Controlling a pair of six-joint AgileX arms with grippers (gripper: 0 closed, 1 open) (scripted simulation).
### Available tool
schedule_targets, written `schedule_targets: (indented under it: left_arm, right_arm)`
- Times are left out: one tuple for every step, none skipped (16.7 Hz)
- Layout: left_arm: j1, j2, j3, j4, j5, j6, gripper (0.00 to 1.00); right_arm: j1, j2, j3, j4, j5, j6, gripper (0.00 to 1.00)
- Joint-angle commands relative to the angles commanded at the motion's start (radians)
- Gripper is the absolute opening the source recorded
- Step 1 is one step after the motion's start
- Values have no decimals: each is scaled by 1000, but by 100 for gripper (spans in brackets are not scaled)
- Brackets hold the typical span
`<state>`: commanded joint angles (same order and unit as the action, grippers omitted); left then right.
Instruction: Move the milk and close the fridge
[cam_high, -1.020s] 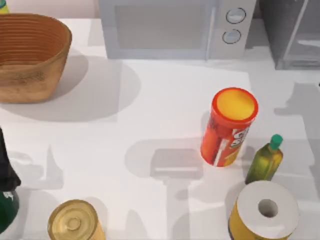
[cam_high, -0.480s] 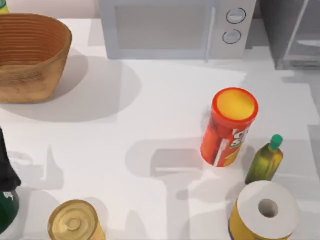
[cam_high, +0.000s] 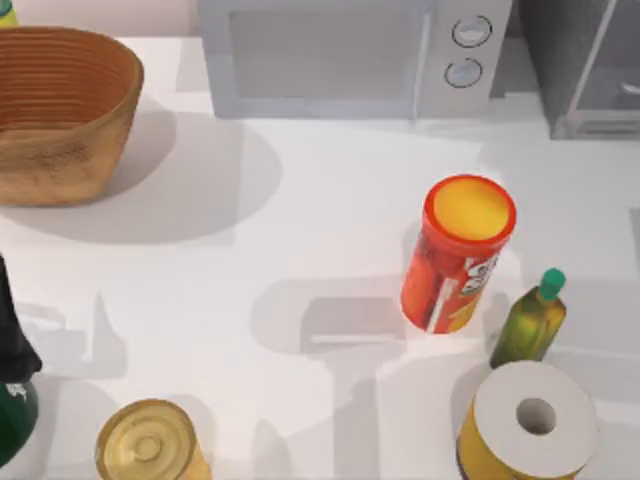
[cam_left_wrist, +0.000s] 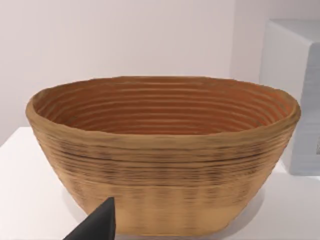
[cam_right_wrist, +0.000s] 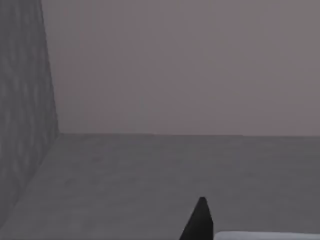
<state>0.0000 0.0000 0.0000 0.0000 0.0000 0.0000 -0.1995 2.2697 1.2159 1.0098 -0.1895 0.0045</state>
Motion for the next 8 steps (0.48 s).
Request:
schedule_targets:
  left_arm:
    - [0,0,0,0,0,0,100]
    - [0,0,0,0,0,0,100]
    - [0,0,0,0,0,0,100]
    - [0,0,0,0,0,0,100]
    - [0,0,0,0,0,0,100]
    - [0,0,0,0,0,0,100]
    - [0,0,0,0,0,0,100]
    - [0,0,0,0,0,0,100]
  right_arm:
    - [-4,17,23,-3,-9,0,0]
    - [-7,26,36,-5,-15,0,0]
    - [-8,29,40,-5,-16,0,0]
    - [-8,29,40,-5,-16,0,0]
    - [-8,29,40,-5,-16,0,0]
    - [-2,24,36,-4,-15,2,0]
    - [-3,25,37,-4,-15,2,0]
    - [-5,26,38,-5,-15,1,0]
